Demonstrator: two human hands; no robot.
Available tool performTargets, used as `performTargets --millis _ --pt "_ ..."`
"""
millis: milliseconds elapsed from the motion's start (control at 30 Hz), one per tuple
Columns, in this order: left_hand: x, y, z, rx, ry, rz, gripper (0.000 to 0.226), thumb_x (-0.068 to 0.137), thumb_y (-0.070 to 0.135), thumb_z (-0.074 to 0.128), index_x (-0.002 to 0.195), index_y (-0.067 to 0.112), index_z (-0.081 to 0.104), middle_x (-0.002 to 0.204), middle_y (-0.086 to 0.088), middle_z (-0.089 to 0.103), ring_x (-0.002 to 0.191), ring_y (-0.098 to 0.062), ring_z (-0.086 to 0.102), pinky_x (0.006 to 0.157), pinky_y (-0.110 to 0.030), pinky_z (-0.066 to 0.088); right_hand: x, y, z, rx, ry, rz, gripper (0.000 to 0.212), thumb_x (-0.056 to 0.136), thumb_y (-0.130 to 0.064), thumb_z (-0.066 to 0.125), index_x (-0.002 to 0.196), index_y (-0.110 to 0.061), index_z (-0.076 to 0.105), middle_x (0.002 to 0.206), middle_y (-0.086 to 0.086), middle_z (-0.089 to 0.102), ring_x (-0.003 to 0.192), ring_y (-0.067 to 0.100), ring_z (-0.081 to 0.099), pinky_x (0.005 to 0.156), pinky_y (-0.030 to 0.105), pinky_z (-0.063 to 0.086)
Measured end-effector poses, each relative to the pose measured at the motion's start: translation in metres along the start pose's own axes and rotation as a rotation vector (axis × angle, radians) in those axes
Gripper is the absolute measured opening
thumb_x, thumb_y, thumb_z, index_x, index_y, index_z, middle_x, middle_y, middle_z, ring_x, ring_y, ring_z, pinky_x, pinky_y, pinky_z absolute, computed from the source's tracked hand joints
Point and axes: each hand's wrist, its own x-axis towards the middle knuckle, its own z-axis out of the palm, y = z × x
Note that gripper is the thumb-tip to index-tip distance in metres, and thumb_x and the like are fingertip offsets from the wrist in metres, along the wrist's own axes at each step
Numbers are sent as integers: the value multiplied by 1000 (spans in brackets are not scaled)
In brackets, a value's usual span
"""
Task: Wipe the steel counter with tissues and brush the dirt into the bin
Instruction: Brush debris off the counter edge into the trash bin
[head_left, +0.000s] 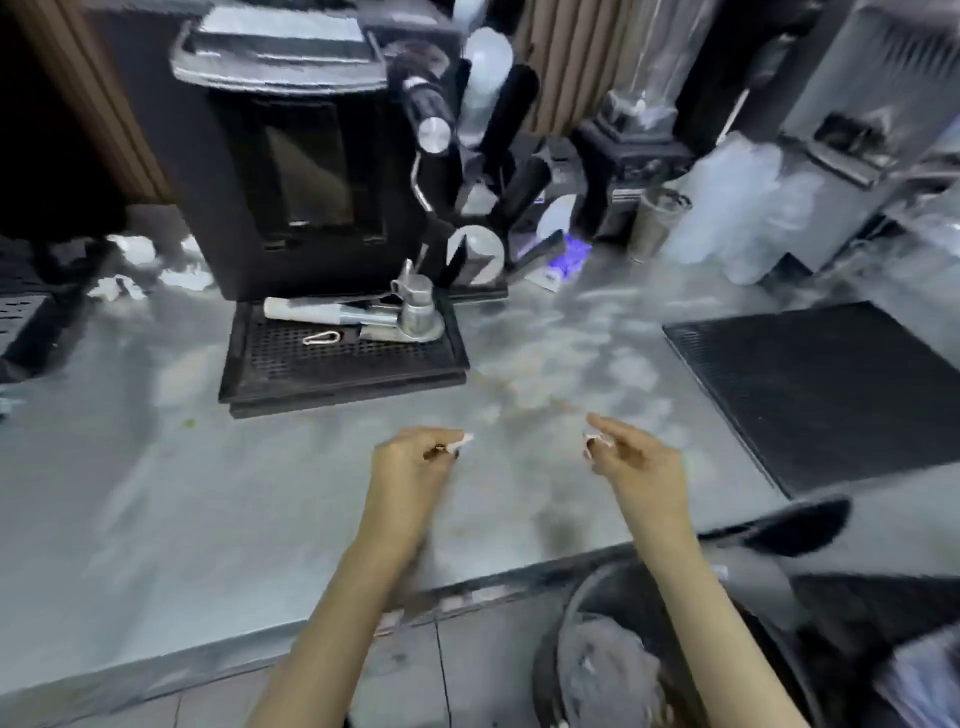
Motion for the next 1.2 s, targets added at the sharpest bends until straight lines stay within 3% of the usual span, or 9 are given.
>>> performTargets --millis 100,167,267,333,600,800,933,1000,1200 --pt "-30 19 56 -3 -119 16 22 74 -16 61 83 1 73 78 -3 65 58 14 54 58 0 38 -22 24 -63 -145 57 64 29 85 -2 60 106 -21 65 76 -13 56 63 1 54 61 0 41" --pt "-48 30 91 15 -219 52 24 73 -17 61 82 1 74 76 1 62 60 12 54 59 0 37 -37 41 -100 -224 118 119 23 86 -3 59 105 -13 68 79 -8 57 70 5 52 63 6 41" --pt "-71 38 135 81 -418 77 26 77 -14 57 86 3 74 78 1 60 59 3 52 60 -1 36 -58 70 -135 -272 193 211 21 87 -2 58 105 -7 67 99 4 63 94 15 56 82 22 39" --pt "-87 39 164 126 -560 100 26 81 -11 55 90 5 73 85 -4 64 64 -4 52 59 -2 35 -73 90 -152 -322 231 268 22 87 -1 57 106 -5 67 100 3 62 98 17 55 85 23 37" --pt "-123 29 233 340 -969 168 41 84 -8 48 117 12 63 117 -10 61 99 -21 59 89 -19 41 -97 146 -175 -520 -24 468 55 82 -1 61 134 -10 47 133 8 53 121 22 51 94 19 38" --pt "-128 24 234 395 -982 171 36 87 -5 50 117 10 63 122 -8 59 105 -20 58 93 -16 39 -105 146 -185 -517 -4 485 47 89 -2 54 135 -12 46 137 7 50 120 20 52 85 14 36" --pt "-118 33 224 320 -908 184 33 85 -3 56 114 10 64 117 -8 61 99 -16 58 90 -14 40 -102 136 -189 -507 20 432 44 89 -3 54 131 -14 51 132 6 55 121 20 51 92 18 38" --pt "-110 42 215 287 -848 218 33 84 0 59 114 13 65 118 -5 61 100 -14 57 92 -20 43 -96 123 -189 -527 31 371 43 89 -3 54 131 -12 51 133 7 54 122 20 51 98 22 38" --pt "-74 66 166 320 -623 311 35 87 7 57 121 17 60 132 0 53 121 -15 49 106 -27 35 -64 76 -171 -679 -1 52 44 92 -7 51 135 -9 45 140 7 46 132 20 39 102 15 22"
